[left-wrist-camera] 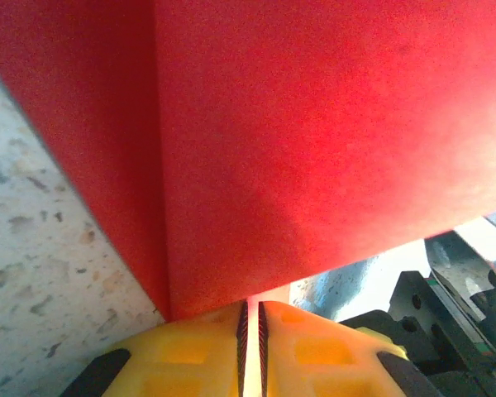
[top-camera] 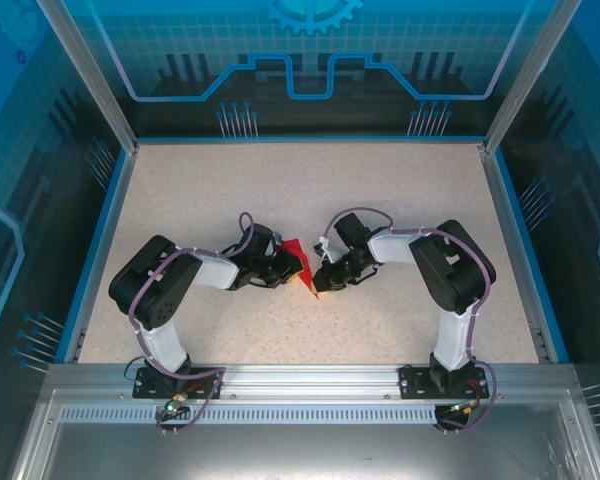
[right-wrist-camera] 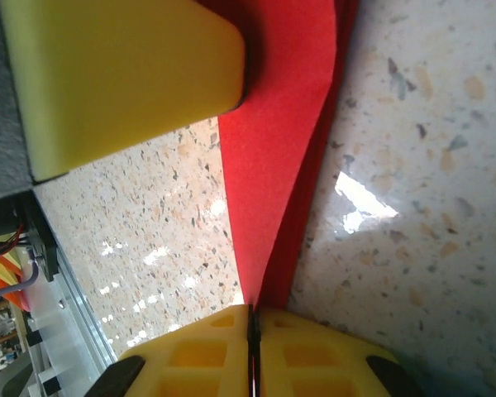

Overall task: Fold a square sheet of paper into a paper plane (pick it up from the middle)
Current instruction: Fold the wing for the fifth time at the center of the table.

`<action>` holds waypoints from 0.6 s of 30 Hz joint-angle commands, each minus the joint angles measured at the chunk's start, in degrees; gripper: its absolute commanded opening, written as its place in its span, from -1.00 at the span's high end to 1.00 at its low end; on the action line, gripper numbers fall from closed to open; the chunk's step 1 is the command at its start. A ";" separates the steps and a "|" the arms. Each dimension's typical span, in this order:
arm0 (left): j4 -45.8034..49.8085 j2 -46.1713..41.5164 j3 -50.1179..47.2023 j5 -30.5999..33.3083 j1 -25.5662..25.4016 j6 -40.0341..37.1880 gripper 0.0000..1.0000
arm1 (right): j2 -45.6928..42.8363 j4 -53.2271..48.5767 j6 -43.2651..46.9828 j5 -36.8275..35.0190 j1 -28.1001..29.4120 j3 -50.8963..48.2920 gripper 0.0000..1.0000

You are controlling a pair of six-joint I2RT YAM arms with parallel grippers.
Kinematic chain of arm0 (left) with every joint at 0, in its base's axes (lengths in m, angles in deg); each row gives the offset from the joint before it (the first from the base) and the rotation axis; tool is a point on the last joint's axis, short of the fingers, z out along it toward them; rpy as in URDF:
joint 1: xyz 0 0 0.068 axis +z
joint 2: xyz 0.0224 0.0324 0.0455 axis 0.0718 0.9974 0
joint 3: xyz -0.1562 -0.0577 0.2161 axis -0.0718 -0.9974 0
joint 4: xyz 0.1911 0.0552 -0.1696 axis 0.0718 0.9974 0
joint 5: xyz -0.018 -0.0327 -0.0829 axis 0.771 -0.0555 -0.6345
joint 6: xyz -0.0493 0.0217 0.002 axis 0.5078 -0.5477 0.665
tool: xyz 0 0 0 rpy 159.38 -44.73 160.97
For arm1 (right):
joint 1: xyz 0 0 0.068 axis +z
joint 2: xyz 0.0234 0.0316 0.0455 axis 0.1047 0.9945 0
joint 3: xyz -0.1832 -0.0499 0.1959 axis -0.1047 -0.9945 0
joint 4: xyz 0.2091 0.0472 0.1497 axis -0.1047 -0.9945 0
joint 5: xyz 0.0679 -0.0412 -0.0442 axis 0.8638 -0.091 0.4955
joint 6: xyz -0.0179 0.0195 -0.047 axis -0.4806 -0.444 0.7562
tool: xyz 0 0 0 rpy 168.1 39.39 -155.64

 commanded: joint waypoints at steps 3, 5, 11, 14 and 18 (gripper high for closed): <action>3.97 0.95 -0.18 3.07 -0.24 -0.38 0.70 | 1.77 -2.73 0.94 0.02 1.17 0.50 0.80; 4.19 1.06 -0.01 3.08 -0.19 -0.53 0.70 | 0.61 -3.09 1.12 0.00 0.97 0.37 0.78; 4.87 1.09 0.49 3.16 -0.22 -0.70 0.70 | -7.16 -3.78 0.81 -3.66 -0.24 -0.84 0.62; 5.34 1.10 0.65 3.26 -0.24 -0.84 0.71 | -10.62 -4.34 0.99 -6.66 0.08 -0.89 0.62; 5.60 1.19 0.86 3.26 -0.21 -0.90 0.71 | -11.81 -5.04 1.03 -8.54 2.23 0.37 0.67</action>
